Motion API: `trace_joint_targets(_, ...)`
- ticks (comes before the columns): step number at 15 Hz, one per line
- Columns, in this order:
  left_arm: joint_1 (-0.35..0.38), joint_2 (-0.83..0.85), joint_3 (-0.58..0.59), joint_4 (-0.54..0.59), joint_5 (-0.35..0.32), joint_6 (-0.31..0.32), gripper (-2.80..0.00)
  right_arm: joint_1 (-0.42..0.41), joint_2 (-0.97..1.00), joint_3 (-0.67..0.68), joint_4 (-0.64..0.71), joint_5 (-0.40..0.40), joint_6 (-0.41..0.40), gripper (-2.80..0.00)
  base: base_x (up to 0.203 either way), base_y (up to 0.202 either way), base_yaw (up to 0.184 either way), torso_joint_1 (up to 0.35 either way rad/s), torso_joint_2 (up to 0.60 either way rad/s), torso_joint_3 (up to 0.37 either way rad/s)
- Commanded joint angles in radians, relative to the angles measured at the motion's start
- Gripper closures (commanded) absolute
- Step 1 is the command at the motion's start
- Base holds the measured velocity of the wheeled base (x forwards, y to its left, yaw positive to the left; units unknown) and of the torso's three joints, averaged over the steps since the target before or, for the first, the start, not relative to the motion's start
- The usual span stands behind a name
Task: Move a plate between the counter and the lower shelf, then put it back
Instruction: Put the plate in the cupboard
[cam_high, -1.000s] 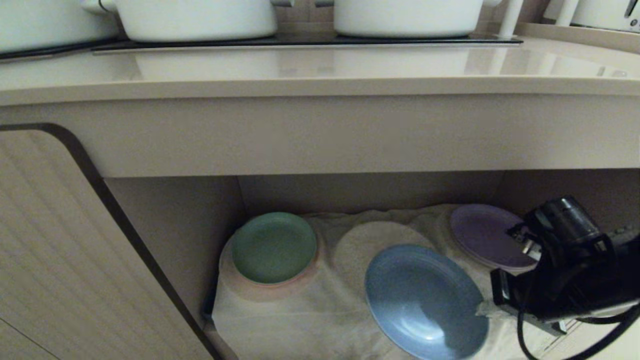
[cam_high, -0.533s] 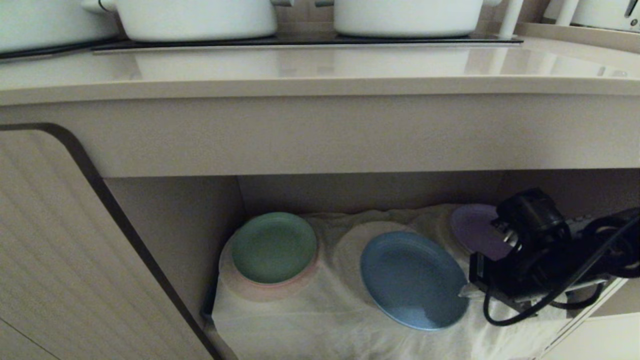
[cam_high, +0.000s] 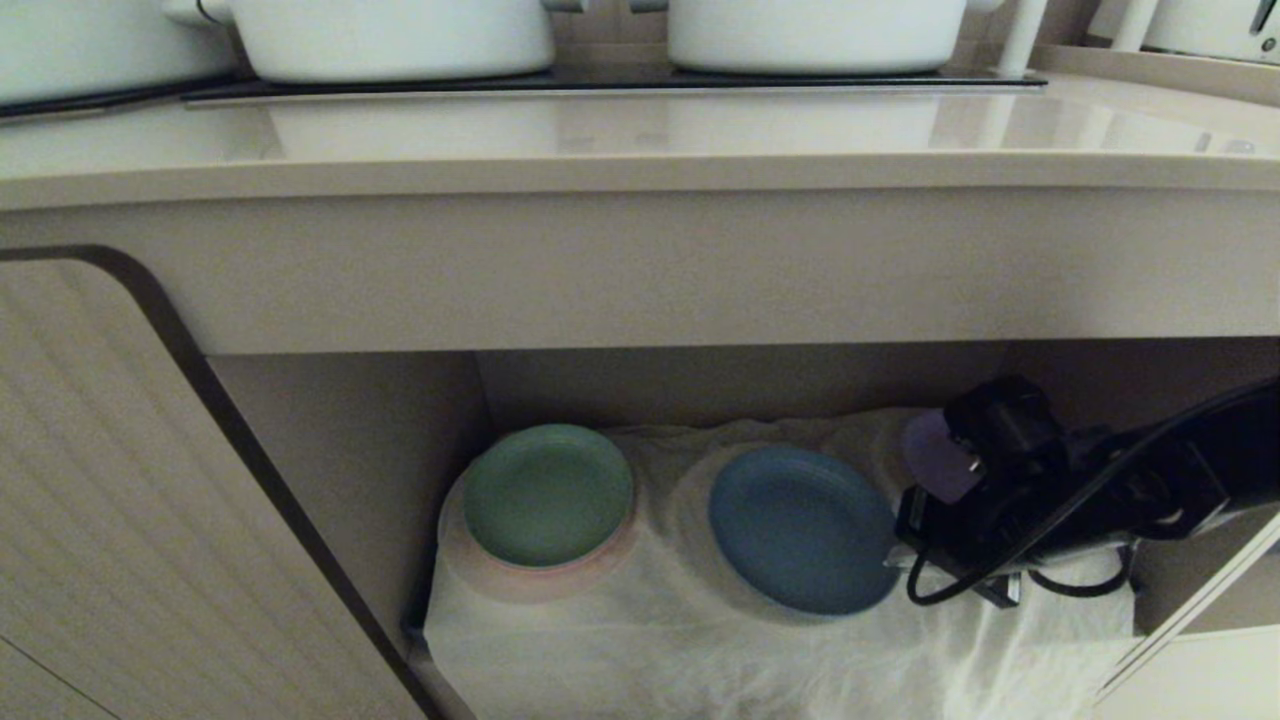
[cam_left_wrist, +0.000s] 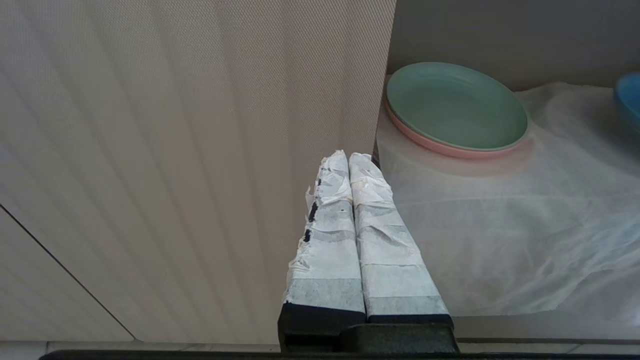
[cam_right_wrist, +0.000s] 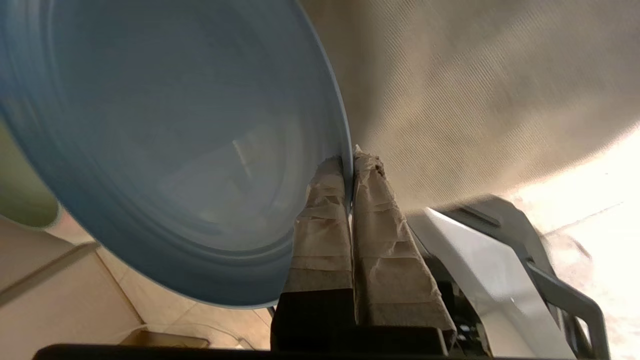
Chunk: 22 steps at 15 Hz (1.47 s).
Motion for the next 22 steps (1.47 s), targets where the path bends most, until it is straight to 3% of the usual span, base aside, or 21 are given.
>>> trace_joint_targets(1,0.0,0.0,0.0,-0.001,0.0,-0.001,0.0,0.006,0.044,-0.043,0.005,-0.004,0.006,0.0,0.0,0.0,0.0,0.0,0.0,0.0)
trace_joint_targets(22,0.0,0.0,0.0,-0.001,0.0,-0.001,0.0,0.021,0.12,-0.107,0.03,-0.019,-0.003,0.0,0.0,0.0,0.0,0.0,0.0,0.0)
